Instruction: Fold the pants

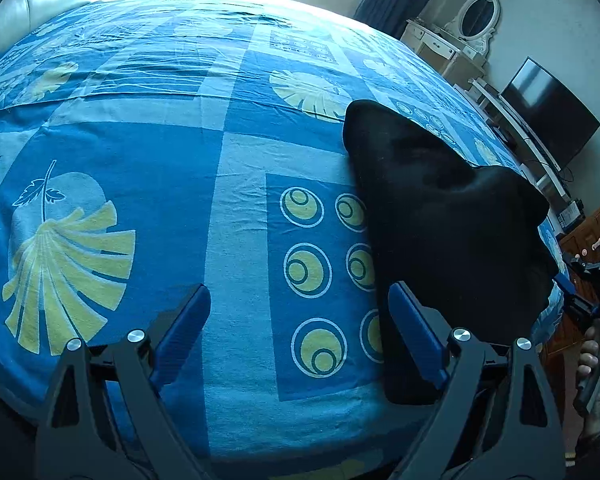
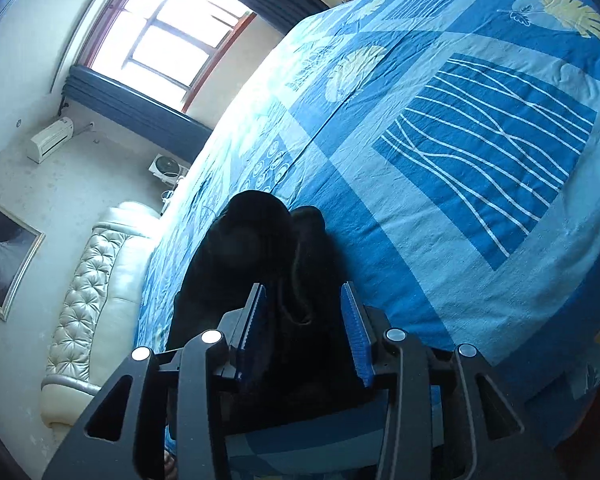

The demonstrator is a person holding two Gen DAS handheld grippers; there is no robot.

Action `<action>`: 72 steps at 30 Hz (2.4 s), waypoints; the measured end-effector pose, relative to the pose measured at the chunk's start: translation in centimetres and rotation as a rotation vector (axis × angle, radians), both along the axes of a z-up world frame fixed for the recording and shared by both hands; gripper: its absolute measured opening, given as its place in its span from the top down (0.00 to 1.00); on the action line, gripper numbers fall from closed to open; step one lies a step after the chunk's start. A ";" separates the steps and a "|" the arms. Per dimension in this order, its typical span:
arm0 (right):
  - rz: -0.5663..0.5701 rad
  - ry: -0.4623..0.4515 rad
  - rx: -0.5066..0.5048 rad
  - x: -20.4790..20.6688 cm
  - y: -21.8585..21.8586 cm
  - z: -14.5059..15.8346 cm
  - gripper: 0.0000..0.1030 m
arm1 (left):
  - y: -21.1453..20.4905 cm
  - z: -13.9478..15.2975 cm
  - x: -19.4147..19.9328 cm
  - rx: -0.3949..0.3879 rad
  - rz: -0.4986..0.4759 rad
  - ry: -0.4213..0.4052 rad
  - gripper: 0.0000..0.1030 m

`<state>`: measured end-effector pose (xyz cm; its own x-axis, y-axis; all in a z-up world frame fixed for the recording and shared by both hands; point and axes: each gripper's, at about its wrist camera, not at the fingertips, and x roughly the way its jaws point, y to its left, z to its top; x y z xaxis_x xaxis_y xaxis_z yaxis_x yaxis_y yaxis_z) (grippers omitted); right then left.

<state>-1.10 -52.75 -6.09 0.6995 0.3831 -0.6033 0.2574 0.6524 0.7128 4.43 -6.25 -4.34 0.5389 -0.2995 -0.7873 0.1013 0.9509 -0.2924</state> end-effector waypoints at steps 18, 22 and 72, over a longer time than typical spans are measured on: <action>0.103 0.109 -0.046 0.4 3.1 -0.9 0.60 | 0.5 -1.0 0.3 -0.002 0.021 0.029 0.12; 0.128 0.107 0.011 0.7 4.2 -2.0 0.61 | 0.3 -1.1 0.1 0.019 0.008 0.021 0.12; 0.315 0.057 0.069 4.2 2.0 -5.8 0.27 | -8.0 -3.8 6.6 -0.395 -0.243 0.230 0.37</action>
<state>3.08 -50.70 -11.91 0.5060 0.6166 -0.6032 0.0908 0.6573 0.7481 11.05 -14.29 -8.10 0.2427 -0.6931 -0.6788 0.1965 0.7203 -0.6652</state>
